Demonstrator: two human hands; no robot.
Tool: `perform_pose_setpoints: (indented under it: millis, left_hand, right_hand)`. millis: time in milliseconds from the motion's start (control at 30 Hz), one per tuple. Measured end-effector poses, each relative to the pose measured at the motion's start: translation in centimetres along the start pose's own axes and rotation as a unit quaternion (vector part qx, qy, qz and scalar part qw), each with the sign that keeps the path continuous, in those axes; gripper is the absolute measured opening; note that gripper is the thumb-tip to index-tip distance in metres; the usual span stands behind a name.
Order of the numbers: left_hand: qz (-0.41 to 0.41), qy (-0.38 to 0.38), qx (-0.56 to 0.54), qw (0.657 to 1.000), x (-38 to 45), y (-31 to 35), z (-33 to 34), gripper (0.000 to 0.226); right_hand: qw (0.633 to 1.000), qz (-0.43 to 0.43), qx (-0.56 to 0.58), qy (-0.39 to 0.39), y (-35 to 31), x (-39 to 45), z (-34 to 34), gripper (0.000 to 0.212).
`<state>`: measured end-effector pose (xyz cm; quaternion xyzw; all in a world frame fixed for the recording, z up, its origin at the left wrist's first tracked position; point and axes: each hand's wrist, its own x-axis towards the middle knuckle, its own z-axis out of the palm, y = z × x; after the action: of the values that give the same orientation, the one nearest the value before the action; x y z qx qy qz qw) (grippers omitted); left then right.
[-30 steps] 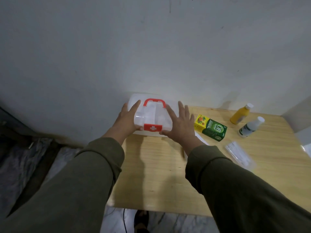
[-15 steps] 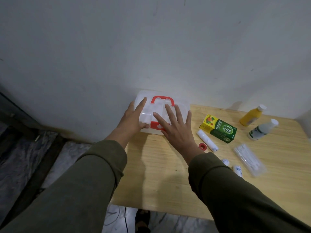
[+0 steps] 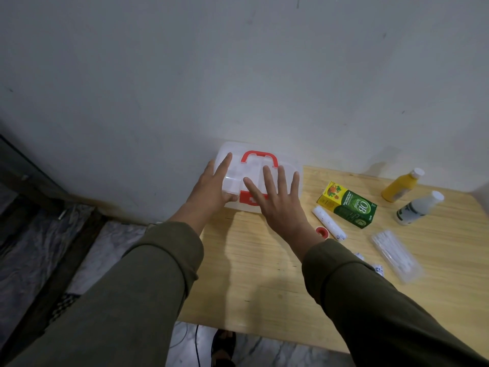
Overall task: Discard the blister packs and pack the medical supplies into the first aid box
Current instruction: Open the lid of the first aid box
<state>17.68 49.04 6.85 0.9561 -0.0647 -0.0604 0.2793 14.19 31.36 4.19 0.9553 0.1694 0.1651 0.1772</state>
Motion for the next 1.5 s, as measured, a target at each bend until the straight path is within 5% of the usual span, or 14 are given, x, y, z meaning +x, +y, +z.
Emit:
perform_pose_setpoints:
  millis: [267,467,933,1233,1500]
  left_hand:
    - [-0.004,-0.006,-0.008,1.000,-0.4,-0.3,0.1,0.100]
    - [0.004,0.019,-0.089,0.996,-0.6,0.6,-0.4,0.126]
    - [-0.114,0.025,-0.184,0.976,-0.9,1.4,-0.5,0.139]
    - [-0.106,0.016,-0.176,0.979,-0.4,1.0,-0.6,0.140]
    - [-0.109,0.014,-0.157,0.981,-0.1,0.5,-0.6,0.140]
  right_hand:
    - [0.998,-0.049,0.036,0.003,1.1,-0.4,-0.7,0.070]
    - [0.994,-0.044,0.103,-0.010,2.5,0.1,-2.0,0.046]
    - [0.977,-0.012,0.194,0.086,7.6,5.6,-6.3,0.042]
    - [0.978,0.097,0.181,0.030,9.9,11.3,-5.5,0.043]
    - [0.981,0.116,0.148,-0.041,9.3,12.9,-4.3,0.065]
